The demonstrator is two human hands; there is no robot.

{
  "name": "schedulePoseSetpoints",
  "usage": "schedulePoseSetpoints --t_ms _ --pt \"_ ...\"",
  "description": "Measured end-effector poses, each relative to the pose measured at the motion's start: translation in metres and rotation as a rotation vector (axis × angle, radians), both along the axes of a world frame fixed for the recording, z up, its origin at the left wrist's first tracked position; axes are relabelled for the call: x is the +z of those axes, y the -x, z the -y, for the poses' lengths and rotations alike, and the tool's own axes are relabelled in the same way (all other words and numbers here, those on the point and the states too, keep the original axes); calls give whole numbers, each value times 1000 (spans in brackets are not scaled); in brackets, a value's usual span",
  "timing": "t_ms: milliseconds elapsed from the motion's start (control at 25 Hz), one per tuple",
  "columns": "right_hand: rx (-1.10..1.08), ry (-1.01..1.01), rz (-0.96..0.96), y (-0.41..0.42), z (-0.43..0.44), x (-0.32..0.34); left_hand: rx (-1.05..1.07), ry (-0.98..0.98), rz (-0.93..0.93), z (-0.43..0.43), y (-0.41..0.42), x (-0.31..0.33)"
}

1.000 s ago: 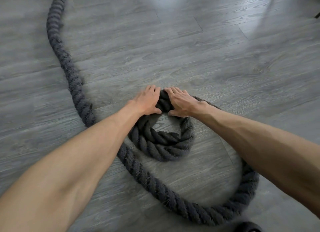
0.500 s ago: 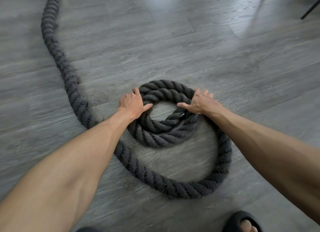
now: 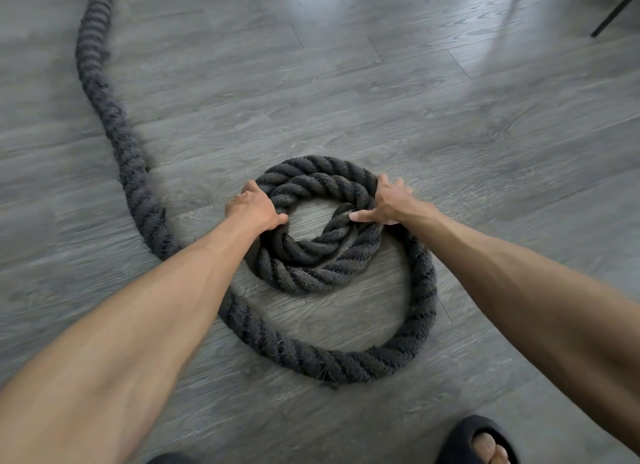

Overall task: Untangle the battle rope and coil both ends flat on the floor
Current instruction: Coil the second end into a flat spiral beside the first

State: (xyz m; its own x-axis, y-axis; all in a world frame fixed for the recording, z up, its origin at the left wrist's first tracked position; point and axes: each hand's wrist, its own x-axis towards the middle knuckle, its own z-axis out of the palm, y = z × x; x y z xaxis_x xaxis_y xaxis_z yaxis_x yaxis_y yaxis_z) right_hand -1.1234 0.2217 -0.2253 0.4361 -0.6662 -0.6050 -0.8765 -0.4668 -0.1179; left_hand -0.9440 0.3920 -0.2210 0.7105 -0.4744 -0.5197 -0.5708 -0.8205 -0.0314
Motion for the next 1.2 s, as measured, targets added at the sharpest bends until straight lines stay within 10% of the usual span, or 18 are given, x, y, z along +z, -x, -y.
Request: schedulePoseSetpoints --t_ms 160,440,1200 --pt "110 -19 56 -1 11 -2 -194 -144 101 26 9 7" --pt "412 -49 107 -30 5 5 -673 220 -122 58 11 -13" --pt "7 84 162 -71 -105 -4 13 94 221 -86 -80 1"
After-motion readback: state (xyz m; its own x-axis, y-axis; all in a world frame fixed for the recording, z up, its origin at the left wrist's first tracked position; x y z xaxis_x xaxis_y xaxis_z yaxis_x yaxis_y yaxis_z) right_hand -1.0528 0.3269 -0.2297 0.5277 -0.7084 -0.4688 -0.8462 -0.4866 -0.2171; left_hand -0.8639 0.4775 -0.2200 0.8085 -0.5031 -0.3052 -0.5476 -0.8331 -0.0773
